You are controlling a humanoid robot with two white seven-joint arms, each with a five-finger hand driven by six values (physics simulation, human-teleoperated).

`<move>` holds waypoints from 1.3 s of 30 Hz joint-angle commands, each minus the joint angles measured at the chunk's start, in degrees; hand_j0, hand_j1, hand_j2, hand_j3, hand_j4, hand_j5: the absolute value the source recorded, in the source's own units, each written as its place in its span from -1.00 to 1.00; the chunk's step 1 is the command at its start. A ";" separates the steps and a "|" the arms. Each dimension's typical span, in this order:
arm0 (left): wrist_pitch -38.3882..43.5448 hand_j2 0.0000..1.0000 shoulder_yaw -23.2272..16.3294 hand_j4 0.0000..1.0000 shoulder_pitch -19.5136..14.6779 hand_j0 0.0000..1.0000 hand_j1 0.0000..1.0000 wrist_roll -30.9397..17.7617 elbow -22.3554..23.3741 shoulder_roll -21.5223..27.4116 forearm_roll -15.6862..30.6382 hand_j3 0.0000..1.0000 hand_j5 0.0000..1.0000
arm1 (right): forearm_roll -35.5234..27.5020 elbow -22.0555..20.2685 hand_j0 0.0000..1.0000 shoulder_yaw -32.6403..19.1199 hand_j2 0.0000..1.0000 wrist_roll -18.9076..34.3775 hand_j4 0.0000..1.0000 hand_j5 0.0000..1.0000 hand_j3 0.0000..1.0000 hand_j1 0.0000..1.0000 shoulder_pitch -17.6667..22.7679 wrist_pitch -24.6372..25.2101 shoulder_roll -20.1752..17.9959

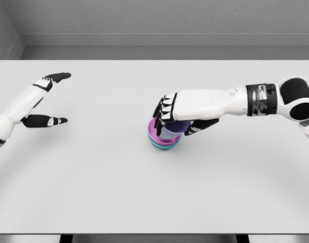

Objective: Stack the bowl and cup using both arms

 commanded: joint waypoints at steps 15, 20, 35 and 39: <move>0.03 1.00 0.08 1.00 0.00 1.00 1.00 0.03 -0.16 -0.38 0.03 1.00 1.00 | 0.71 1.13 0.36 0.19 0.36 -0.04 0.36 0.36 0.36 0.36 0.00 0.19 0.74; 0.03 1.00 0.08 1.00 0.00 1.00 1.00 0.03 -0.16 -0.38 0.03 1.00 1.00 | 0.71 1.13 1.00 0.11 1.00 -0.04 1.00 1.00 1.00 1.00 0.00 0.54 0.83; 0.03 1.00 0.34 1.00 0.00 1.00 1.00 0.03 0.02 -1.96 -0.06 1.00 1.00 | 0.01 5.61 1.00 -5.08 1.00 -0.04 1.00 1.00 1.00 1.00 0.00 -0.10 -8.57; 0.03 1.00 0.34 1.00 0.00 1.00 1.00 0.03 0.10 -2.05 -0.06 1.00 1.00 | 0.01 13.70 1.00 -7.89 1.00 -0.04 1.00 1.00 1.00 1.00 1.05 -0.10 -11.39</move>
